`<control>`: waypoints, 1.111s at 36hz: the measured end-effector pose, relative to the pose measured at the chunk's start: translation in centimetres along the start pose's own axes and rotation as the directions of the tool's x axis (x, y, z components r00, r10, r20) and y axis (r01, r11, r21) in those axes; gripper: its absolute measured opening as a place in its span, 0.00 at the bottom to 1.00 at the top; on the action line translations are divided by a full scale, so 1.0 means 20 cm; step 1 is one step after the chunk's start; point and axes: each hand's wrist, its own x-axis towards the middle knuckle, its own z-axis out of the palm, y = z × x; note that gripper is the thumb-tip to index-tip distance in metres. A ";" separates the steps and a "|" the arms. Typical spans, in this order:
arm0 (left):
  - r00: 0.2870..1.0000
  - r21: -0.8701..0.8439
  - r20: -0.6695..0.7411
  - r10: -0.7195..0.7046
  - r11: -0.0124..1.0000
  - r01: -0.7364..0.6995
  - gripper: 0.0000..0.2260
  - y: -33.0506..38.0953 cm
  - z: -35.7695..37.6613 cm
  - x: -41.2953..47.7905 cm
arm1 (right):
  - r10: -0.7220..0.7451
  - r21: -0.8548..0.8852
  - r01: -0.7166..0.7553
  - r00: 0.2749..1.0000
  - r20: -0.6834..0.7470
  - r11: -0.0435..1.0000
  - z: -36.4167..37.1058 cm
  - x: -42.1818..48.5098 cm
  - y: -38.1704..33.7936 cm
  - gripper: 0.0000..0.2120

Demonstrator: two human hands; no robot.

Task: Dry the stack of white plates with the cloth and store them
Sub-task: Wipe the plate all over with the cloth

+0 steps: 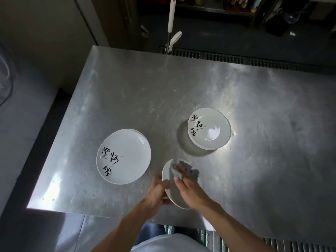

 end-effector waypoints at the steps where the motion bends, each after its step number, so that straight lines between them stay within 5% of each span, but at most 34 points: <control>1: 0.999 0.021 0.043 -0.003 1.000 0.002 0.25 0.01 -0.01 0.00 | -0.039 -0.018 0.040 0.999 0.033 0.999 0.00 -0.01 0.00 0.25; 3: 0.993 0.081 0.120 -0.023 0.997 0.014 0.25 0.03 -0.03 -0.02 | -0.081 -0.220 0.083 0.997 0.019 0.972 0.00 -0.01 0.02 0.24; 5: 0.987 0.117 0.153 -0.043 0.993 0.026 0.26 0.04 -0.03 -0.03 | -0.209 -0.430 0.117 0.963 -0.171 0.895 0.00 0.01 0.03 0.22; 10: 0.985 0.129 0.174 -0.005 0.992 -0.017 0.24 0.07 -0.04 -0.01 | -0.315 -0.305 0.322 0.946 0.072 0.896 0.03 0.01 0.07 0.27; 13: 0.980 0.130 0.200 -0.008 0.991 -0.018 0.23 0.07 -0.06 0.00 | -0.349 -0.349 0.323 0.937 -0.013 0.880 0.00 0.02 0.09 0.26; 20: 0.990 0.236 0.133 -0.046 0.972 0.014 0.16 0.06 -0.12 0.04 | -0.471 -0.452 0.434 0.881 0.034 0.780 0.05 -0.03 0.14 0.29; 26: 0.995 0.207 0.092 -0.035 0.978 0.015 0.19 0.05 -0.09 0.04 | -0.433 -0.507 0.313 0.891 -0.135 0.803 0.03 0.05 0.19 0.25; 30: 1.000 0.067 -0.010 0.005 0.998 -0.004 0.21 0.05 -0.06 0.04 | -0.082 -0.412 0.014 0.986 -0.147 0.911 -0.05 0.10 0.22 0.25; 36: 0.994 0.060 0.109 -0.002 0.998 -0.004 0.28 0.04 0.00 0.00 | -0.207 -0.392 0.188 0.978 -0.006 0.900 0.02 0.06 0.08 0.27; 40: 0.977 0.107 0.206 -0.049 0.994 0.027 0.26 0.10 -0.04 -0.01 | -0.039 -0.167 0.021 0.994 -0.102 0.986 0.00 0.04 0.05 0.23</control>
